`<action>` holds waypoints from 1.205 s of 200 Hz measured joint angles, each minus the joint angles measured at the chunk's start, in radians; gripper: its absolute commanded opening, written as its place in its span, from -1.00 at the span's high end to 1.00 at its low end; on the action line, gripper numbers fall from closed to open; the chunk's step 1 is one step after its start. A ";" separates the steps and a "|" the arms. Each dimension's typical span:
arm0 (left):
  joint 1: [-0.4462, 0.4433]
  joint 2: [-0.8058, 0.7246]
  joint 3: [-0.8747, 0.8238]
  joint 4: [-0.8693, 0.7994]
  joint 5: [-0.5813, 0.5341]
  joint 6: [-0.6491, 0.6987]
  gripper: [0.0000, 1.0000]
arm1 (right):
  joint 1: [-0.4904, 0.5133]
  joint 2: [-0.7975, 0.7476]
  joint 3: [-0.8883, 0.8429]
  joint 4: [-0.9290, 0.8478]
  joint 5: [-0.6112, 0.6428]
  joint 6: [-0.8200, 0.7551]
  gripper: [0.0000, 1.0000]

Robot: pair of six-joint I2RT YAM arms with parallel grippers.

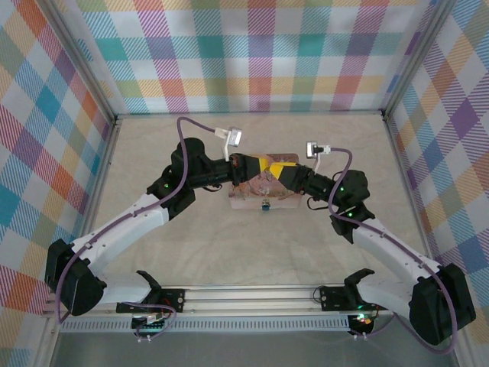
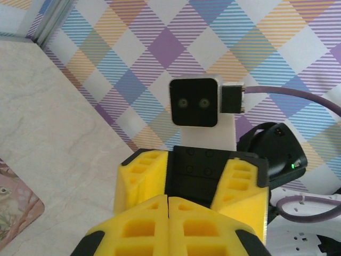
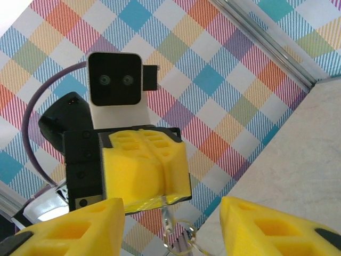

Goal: Unlock the padlock with the key

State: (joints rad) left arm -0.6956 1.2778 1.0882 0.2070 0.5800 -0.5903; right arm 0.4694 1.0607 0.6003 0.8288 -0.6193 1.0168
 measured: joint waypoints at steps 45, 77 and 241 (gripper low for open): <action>-0.006 0.000 0.000 0.006 -0.002 0.000 1.00 | 0.000 0.008 0.000 0.011 -0.012 0.016 0.35; -0.007 0.000 0.000 0.007 -0.006 0.000 1.00 | 0.000 0.012 0.002 0.018 -0.023 0.020 0.28; -0.010 0.000 0.000 0.011 -0.041 -0.019 1.00 | 0.010 0.018 0.011 0.012 -0.037 0.012 0.94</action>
State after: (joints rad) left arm -0.7059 1.2778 1.0882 0.2180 0.5392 -0.6094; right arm 0.4789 1.0786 0.6109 0.8406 -0.6559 1.0286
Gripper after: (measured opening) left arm 0.050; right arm 0.084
